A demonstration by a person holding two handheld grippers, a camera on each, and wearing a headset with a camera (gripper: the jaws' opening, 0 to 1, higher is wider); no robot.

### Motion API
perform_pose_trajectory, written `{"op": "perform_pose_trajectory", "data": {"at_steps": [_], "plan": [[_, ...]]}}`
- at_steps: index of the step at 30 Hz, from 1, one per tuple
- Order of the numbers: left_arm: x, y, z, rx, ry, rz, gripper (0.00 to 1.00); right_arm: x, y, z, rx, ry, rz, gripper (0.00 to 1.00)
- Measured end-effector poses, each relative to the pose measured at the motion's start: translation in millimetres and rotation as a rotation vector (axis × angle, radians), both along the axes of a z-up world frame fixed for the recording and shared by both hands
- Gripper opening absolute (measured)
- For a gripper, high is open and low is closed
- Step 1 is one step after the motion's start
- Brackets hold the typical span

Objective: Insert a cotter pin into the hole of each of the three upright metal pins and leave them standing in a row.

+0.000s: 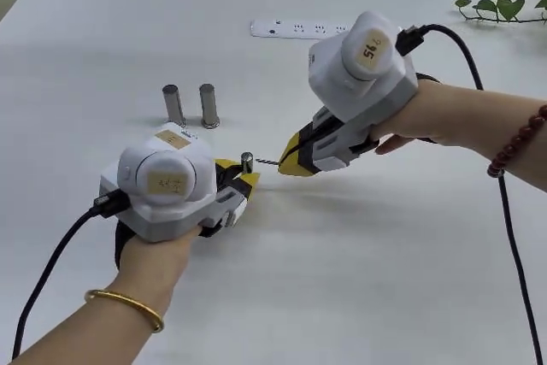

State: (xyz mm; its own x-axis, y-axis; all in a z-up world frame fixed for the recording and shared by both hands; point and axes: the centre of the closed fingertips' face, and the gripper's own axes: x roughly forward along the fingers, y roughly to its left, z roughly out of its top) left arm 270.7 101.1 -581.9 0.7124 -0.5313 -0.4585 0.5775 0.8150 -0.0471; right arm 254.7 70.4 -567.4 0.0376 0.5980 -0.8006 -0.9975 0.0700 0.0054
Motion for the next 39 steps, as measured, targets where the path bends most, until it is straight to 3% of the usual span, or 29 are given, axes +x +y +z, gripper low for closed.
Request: {"op": "perform_pose_trajectory", "data": {"at_steps": [15, 25, 39], "plan": [[1.4, 0.0, -0.8, 0.019, -0.013, -0.015, 0.06, 0.4, 4.6, 1.7, 0.005, -0.008, 0.024, 0.0], [2.2, -1.1, -2.8, 0.045, -0.023, -0.041, 0.06, 2.3, 9.0, 1.6, -0.005, -0.045, 0.061, 0.0], [2.5, -1.2, -3.9, 0.048, -0.025, -0.057, 0.05, 3.3, 17.5, 2.9, 0.009, -0.066, 0.091, 0.0]]}}
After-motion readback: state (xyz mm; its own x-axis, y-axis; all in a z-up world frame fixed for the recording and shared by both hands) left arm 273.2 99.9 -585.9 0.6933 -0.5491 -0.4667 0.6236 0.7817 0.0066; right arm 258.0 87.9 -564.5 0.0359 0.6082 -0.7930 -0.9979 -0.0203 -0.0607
